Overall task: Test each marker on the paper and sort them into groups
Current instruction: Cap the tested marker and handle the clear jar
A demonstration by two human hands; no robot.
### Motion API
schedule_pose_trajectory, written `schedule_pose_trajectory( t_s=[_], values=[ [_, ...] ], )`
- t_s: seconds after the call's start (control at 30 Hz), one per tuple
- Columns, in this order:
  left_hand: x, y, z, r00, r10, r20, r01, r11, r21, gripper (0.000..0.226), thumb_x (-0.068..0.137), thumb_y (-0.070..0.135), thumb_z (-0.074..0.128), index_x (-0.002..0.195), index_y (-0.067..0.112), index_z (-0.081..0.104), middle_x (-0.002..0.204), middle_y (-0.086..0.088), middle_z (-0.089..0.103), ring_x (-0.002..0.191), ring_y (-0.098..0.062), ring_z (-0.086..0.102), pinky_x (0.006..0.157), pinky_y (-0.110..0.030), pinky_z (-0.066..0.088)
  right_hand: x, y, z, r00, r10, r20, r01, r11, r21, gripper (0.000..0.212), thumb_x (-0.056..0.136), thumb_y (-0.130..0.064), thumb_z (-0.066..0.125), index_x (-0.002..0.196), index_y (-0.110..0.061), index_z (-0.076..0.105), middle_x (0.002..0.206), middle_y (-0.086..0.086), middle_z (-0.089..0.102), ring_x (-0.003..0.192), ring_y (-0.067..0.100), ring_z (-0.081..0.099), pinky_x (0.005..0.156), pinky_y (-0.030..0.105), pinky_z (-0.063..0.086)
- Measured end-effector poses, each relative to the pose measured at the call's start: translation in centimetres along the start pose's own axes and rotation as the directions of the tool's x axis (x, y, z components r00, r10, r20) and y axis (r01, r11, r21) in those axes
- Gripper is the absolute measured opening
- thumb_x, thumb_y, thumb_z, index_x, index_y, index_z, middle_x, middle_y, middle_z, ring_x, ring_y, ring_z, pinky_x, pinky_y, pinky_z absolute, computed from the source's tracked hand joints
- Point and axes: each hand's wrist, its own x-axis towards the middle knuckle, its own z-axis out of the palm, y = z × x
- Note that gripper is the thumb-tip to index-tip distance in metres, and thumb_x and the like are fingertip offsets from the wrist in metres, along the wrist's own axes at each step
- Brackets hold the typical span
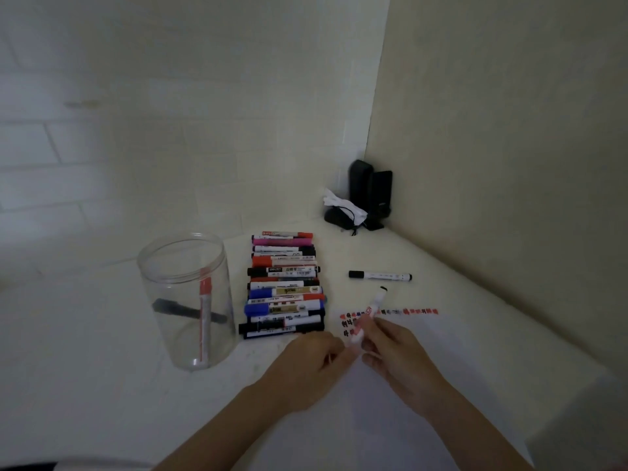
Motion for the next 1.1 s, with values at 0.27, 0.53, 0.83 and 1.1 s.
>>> schedule_pose_trajectory(
  t_s=[0.27,0.53,0.83,1.1],
  values=[
    [1.8,-1.7,-1.9,0.951,0.247,-0.186,-0.179,0.930,0.320,0.042,0.097,0.042,0.037,0.133,0.021,0.043,0.134,-0.005,0.050,0.123,-0.019,0.046,0.104,-0.035,0.040,-0.1,-2.4,-1.8,0.963,-0.130,0.236,0.259,0.685,-0.681,0.036,0.098,-0.044,0.048,0.078,-0.017,0.060,0.058,-0.007,0.041,0.051,0.010,0.037,0.055,0.027,0.030],
    [1.1,-1.2,-2.1,0.968,0.216,0.125,-0.246,0.911,0.332,0.037,0.103,0.036,0.027,0.123,0.016,0.051,0.115,-0.004,0.060,0.099,-0.015,0.057,0.088,-0.032,0.048,-1.0,-4.7,-2.4,0.945,-0.150,0.291,0.323,0.573,-0.753,0.013,0.091,-0.044,0.060,0.079,-0.045,0.065,0.069,-0.015,0.068,0.056,0.001,0.055,0.054,0.017,0.039],
    [0.1,-1.2,-2.8,0.964,0.264,0.007,-0.259,0.939,0.225,0.039,0.101,0.046,0.029,0.120,0.024,0.056,0.100,0.003,0.066,0.080,-0.006,0.056,0.068,-0.017,0.037,-1.4,-3.3,-1.8,0.908,-0.314,0.278,0.418,0.617,-0.667,0.011,0.090,-0.036,0.064,0.085,-0.031,0.072,0.071,-0.011,0.066,0.063,0.006,0.059,0.058,0.014,0.042],
    [0.5,-1.3,-2.2,0.979,0.193,-0.059,-0.193,0.981,-0.004,0.045,0.092,0.059,0.038,0.107,0.026,0.064,0.086,0.006,0.068,0.072,-0.008,0.061,0.067,-0.033,0.052,-1.7,-3.3,-2.5,0.943,-0.286,0.169,0.330,0.865,-0.377,0.003,0.083,-0.020,0.074,0.083,-0.021,0.077,0.065,-0.002,0.066,0.056,0.015,0.056,0.054,0.026,0.043]
  ],
)
